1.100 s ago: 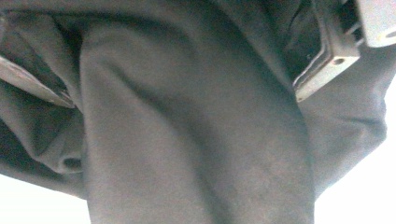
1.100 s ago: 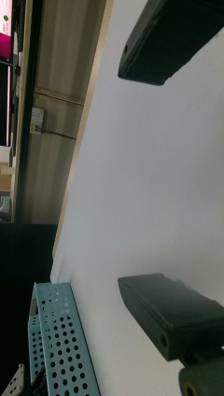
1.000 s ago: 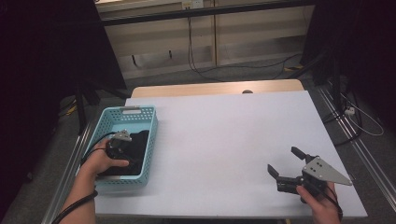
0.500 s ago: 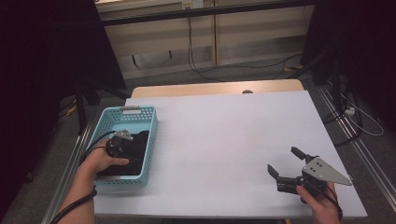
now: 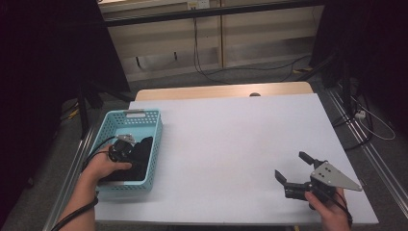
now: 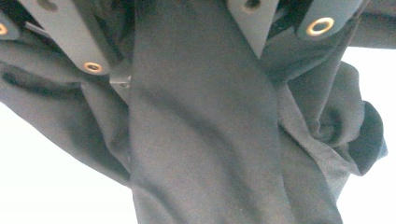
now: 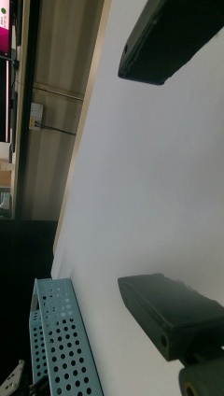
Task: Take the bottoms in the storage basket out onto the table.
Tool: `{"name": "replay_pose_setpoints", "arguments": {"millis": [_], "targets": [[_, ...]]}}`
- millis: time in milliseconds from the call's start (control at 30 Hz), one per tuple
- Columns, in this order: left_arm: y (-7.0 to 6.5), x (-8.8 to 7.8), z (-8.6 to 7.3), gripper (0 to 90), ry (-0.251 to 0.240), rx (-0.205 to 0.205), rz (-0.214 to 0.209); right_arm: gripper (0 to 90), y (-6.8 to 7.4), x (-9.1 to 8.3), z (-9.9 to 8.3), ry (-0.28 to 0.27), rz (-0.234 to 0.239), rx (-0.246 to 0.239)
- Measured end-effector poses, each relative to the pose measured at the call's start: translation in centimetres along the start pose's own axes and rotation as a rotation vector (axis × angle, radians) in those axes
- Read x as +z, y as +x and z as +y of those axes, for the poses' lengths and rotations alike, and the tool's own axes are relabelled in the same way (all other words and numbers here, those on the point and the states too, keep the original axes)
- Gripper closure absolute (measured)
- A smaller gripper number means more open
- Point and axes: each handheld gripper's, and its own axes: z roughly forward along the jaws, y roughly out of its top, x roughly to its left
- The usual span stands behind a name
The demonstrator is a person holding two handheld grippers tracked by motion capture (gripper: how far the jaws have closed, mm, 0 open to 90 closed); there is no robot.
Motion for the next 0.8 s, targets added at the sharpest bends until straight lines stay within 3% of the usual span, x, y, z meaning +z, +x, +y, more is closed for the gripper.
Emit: {"name": "replay_pose_setpoints", "arguments": {"millis": [433,533,800], "targets": [[-0.3,-0.2,0.8,70.4,0.047,-0.039,0.016,1.5,0.1,0.3,0.0,0.006,0.006,-0.002],[-0.1,-0.4,0.9,70.9,0.049,-0.066,0.014,1.6,0.0,0.2,0.0,0.004,0.005,0.002],[0.0,-1.1,1.1,71.8,0.047,-0.089,0.037,1.6,0.0,0.1,0.0,0.004,0.001,0.003]]}}
